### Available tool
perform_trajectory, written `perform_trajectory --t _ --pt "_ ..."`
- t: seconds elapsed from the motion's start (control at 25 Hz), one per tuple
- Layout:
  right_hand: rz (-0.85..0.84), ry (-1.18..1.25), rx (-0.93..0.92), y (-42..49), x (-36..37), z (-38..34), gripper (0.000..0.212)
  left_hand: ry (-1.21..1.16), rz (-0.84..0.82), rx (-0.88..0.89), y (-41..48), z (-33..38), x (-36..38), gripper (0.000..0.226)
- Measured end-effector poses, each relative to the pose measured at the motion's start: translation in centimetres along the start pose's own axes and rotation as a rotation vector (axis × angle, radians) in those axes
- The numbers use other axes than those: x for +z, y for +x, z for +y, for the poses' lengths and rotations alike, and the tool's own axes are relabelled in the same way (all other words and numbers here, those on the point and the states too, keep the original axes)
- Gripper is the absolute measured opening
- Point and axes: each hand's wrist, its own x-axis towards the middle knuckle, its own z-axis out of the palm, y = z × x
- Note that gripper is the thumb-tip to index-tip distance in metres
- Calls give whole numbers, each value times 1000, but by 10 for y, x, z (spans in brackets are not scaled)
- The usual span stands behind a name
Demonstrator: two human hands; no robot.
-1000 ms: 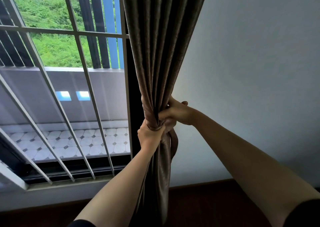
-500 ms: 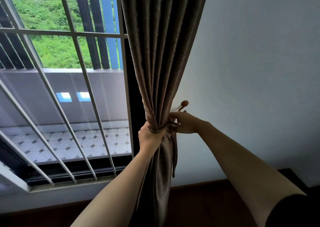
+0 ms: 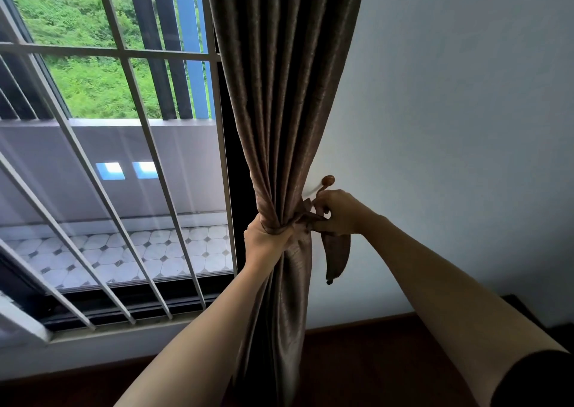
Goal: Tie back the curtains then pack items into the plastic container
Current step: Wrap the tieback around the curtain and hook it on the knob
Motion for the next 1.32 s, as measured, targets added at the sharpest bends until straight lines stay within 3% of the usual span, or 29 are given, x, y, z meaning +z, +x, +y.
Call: perform_trajectory --t 0.24,0.44,0.68,0.76,0.92,1.16,1.32 --pt "-62 197 41 -2 -2 -4 20 22 1 11 -3 1 1 24" --pt "-100 157 86 -2 0 -3 42 -2 8 -9 -2 -2 1 23" --pt "-79 183 -37 6 3 -11 47 -81 -194 24 -7 4 -7 30" --pt "-74 124 -55 9 -1 -12 41 -76 -306 46 -8 9 -16 33" --pt "-142 21 -133 12 -21 -15 22 60 -440 31 3 9 -32 62" --pt "-151 -173 -169 15 -27 -10 8 39 -377 19 1 12 -34 66" --pt "-152 -224 -175 18 -35 -14 18 16 -362 4 3 13 -32 62"
